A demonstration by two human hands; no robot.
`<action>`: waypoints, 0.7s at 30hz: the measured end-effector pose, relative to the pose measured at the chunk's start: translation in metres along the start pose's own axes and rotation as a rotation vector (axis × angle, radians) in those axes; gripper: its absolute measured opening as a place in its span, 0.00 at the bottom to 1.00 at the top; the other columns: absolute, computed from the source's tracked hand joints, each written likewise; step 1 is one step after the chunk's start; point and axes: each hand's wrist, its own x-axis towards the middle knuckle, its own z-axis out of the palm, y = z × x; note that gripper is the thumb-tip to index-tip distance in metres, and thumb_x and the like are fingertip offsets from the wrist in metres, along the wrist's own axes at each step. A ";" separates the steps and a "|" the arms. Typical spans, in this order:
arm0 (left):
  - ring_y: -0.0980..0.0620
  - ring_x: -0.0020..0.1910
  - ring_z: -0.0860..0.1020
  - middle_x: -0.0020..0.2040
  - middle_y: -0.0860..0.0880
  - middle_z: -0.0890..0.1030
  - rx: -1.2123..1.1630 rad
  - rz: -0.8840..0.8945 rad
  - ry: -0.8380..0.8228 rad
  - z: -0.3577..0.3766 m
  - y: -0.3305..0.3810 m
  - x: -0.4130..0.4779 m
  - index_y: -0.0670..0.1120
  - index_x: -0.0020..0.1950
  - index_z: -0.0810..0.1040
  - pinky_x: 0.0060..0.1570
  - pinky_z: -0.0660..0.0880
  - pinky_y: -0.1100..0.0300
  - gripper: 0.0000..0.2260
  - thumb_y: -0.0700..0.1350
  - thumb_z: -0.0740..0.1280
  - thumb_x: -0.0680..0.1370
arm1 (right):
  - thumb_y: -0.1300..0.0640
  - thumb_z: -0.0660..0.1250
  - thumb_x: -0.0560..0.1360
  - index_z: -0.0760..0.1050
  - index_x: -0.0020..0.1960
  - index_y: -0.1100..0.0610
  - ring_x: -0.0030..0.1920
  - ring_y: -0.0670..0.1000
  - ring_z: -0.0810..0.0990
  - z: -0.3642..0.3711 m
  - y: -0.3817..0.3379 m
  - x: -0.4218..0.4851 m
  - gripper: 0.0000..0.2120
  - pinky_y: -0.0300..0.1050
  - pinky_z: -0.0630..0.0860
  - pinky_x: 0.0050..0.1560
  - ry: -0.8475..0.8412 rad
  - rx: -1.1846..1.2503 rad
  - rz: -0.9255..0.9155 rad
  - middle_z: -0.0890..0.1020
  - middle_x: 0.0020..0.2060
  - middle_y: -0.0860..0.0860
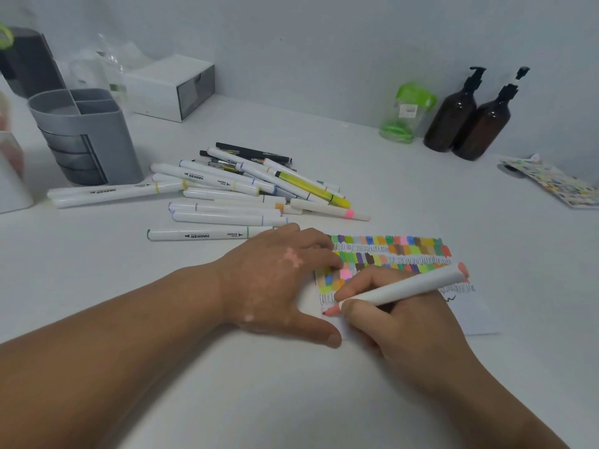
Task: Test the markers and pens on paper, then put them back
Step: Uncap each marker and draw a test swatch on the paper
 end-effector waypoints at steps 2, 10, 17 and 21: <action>0.53 0.64 0.68 0.72 0.59 0.67 -0.003 -0.001 -0.002 0.000 0.000 0.000 0.60 0.74 0.68 0.65 0.65 0.60 0.41 0.79 0.64 0.65 | 0.50 0.70 0.63 0.84 0.38 0.46 0.28 0.41 0.76 0.000 0.000 0.000 0.05 0.30 0.67 0.27 0.004 0.007 -0.003 0.79 0.25 0.41; 0.54 0.67 0.67 0.73 0.59 0.66 -0.015 -0.014 -0.021 -0.001 0.000 -0.001 0.61 0.74 0.67 0.68 0.64 0.59 0.42 0.79 0.64 0.65 | 0.50 0.70 0.64 0.83 0.39 0.46 0.27 0.43 0.75 0.001 0.002 0.001 0.06 0.33 0.68 0.26 0.016 0.003 -0.007 0.79 0.24 0.44; 0.54 0.68 0.66 0.74 0.59 0.65 -0.018 -0.025 -0.036 -0.002 0.001 0.000 0.61 0.74 0.66 0.70 0.65 0.56 0.42 0.79 0.64 0.65 | 0.50 0.68 0.65 0.82 0.40 0.46 0.26 0.44 0.75 0.001 0.003 0.001 0.05 0.35 0.70 0.26 0.028 -0.010 -0.012 0.79 0.25 0.45; 0.54 0.69 0.67 0.74 0.59 0.65 -0.018 -0.027 -0.034 -0.003 0.001 0.000 0.60 0.75 0.66 0.70 0.65 0.56 0.42 0.79 0.64 0.65 | 0.51 0.69 0.64 0.81 0.38 0.48 0.26 0.44 0.74 0.001 0.004 0.001 0.05 0.35 0.68 0.26 0.025 -0.021 -0.017 0.78 0.24 0.45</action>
